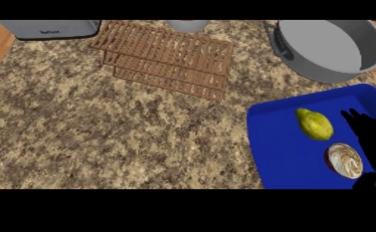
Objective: Pick the cupcake from the tray and place it in the tiered shelf
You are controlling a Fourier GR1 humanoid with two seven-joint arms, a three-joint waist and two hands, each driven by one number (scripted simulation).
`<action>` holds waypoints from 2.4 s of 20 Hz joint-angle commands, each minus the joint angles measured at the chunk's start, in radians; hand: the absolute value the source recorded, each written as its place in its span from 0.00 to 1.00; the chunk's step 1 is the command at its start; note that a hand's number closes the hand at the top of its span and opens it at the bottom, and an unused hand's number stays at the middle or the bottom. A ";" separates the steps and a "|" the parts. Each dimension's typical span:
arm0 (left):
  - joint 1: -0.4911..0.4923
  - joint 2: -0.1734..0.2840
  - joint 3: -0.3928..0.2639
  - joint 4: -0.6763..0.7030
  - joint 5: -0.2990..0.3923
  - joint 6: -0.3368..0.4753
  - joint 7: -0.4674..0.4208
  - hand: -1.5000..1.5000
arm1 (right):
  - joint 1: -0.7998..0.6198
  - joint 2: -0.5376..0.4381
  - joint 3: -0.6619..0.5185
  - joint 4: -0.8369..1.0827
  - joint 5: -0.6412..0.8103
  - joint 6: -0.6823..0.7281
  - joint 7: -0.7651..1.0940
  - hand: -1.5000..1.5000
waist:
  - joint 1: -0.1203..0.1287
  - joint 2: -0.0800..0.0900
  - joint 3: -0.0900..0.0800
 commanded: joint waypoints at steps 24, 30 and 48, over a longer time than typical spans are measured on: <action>-0.240 -0.040 -0.052 -0.156 -0.082 -0.031 -0.121 0.50 | -0.073 0.057 0.059 0.130 0.091 -0.046 -0.059 1.00 | -0.033 -0.006 0.000; -0.239 -0.049 -0.050 -0.158 -0.087 -0.027 -0.114 0.50 | -0.113 0.077 0.046 0.126 0.116 -0.113 -0.087 1.00 | -0.031 -0.008 0.002; -0.236 -0.064 -0.098 -0.166 -0.126 -0.040 -0.063 0.50 | -0.438 0.719 0.319 -0.130 0.175 -0.099 0.300 1.00 | 0.013 -0.027 -0.009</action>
